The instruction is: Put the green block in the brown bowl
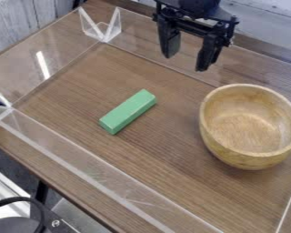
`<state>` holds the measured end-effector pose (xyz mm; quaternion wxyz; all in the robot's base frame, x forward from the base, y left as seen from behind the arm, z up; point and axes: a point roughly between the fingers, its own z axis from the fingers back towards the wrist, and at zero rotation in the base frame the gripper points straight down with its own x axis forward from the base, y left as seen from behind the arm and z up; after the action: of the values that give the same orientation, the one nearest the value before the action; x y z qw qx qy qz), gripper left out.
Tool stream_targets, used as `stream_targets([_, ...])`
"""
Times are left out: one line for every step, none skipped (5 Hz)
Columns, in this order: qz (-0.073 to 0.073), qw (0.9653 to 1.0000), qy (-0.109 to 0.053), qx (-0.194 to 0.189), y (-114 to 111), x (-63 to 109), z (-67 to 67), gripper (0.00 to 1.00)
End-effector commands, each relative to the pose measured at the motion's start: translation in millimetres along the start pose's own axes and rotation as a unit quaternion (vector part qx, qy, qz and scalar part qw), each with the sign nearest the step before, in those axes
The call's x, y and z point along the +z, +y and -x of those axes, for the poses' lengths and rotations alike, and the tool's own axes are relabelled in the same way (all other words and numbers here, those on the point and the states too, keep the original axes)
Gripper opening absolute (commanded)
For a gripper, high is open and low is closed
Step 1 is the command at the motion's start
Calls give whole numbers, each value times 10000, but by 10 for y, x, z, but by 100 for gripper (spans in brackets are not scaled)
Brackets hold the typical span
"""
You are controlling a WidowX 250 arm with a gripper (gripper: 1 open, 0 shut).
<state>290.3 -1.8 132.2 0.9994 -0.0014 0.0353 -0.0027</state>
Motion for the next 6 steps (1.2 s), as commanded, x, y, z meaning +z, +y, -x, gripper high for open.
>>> stream_targets([-3, 9996, 217, 160, 40, -140, 54, 100])
stream_targets([-3, 9984, 391, -398, 170, -209, 100, 100])
stream_targets([33, 9965, 443, -710, 303, -247, 154, 100])
stream_targets([29, 9951, 456, -877, 457, -304, 336, 100])
stream_targets([53, 9935, 441, -1046, 615, -401, 564, 100])
stream_targets([100, 9923, 363, -1178, 690, -483, 687, 100])
